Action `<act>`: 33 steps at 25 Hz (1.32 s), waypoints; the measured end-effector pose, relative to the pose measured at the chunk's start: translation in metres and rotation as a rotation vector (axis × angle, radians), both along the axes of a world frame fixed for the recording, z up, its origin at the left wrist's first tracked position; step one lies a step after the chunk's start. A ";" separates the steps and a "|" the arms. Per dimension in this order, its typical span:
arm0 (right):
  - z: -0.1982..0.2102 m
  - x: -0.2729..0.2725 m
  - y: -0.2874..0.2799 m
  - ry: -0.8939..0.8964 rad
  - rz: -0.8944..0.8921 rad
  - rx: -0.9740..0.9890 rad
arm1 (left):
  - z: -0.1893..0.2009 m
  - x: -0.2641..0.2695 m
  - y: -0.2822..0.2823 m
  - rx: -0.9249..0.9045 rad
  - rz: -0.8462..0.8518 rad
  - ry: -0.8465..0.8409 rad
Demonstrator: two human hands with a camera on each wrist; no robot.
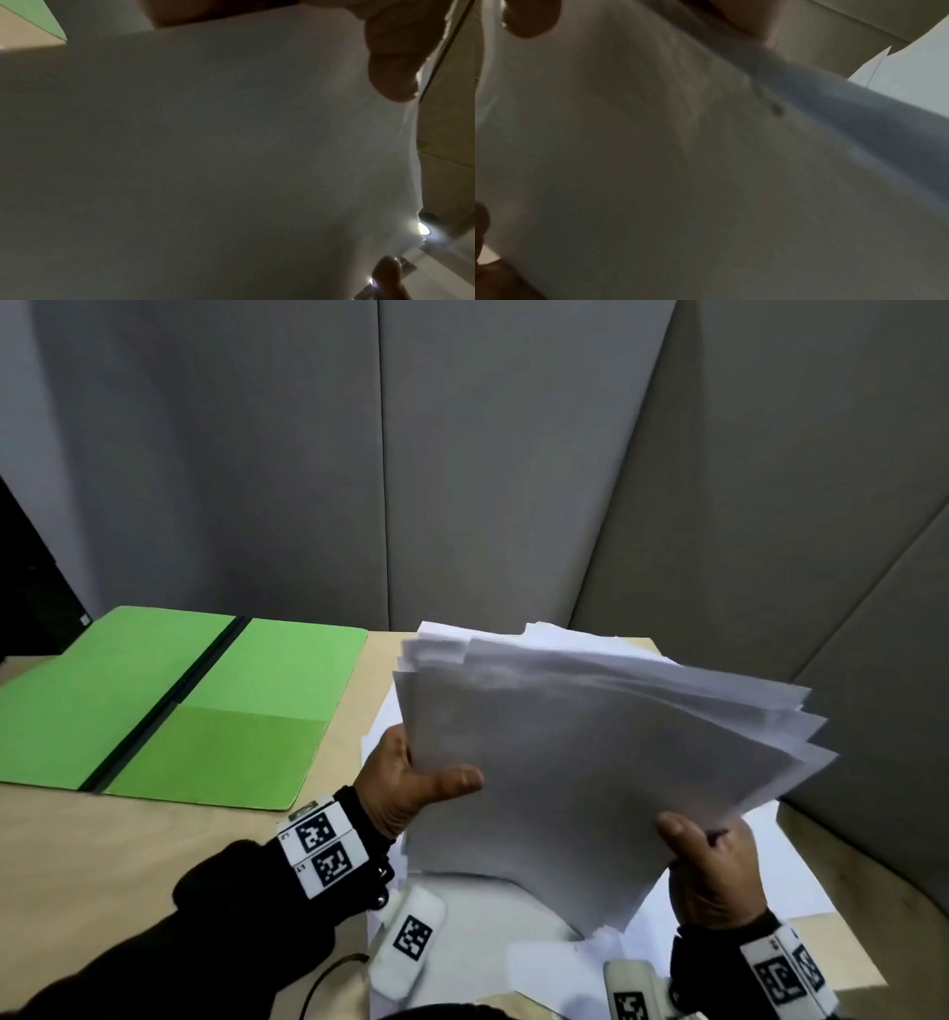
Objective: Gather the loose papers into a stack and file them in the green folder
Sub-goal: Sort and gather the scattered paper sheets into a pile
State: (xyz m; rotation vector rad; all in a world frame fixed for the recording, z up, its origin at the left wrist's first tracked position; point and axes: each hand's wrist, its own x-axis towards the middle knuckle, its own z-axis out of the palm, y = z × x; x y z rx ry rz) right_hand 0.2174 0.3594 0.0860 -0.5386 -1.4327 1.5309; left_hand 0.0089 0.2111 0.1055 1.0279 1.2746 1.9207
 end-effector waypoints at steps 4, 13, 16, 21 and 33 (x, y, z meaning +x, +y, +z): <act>0.026 -0.008 -0.008 0.042 0.012 0.047 | 0.012 0.007 0.011 0.031 0.116 0.046; -0.038 -0.031 0.019 -0.334 -0.032 -0.197 | -0.052 -0.014 0.044 -0.390 0.146 -0.157; -0.070 -0.032 0.025 -0.512 -0.087 -0.304 | -0.072 -0.015 0.048 -0.502 0.166 -0.142; -0.052 -0.016 0.022 -0.396 -0.113 -0.262 | -0.064 -0.023 0.050 -0.397 0.101 -0.042; 0.000 -0.007 0.040 -0.226 -0.004 -0.223 | -0.046 -0.032 0.045 -0.394 -0.033 0.216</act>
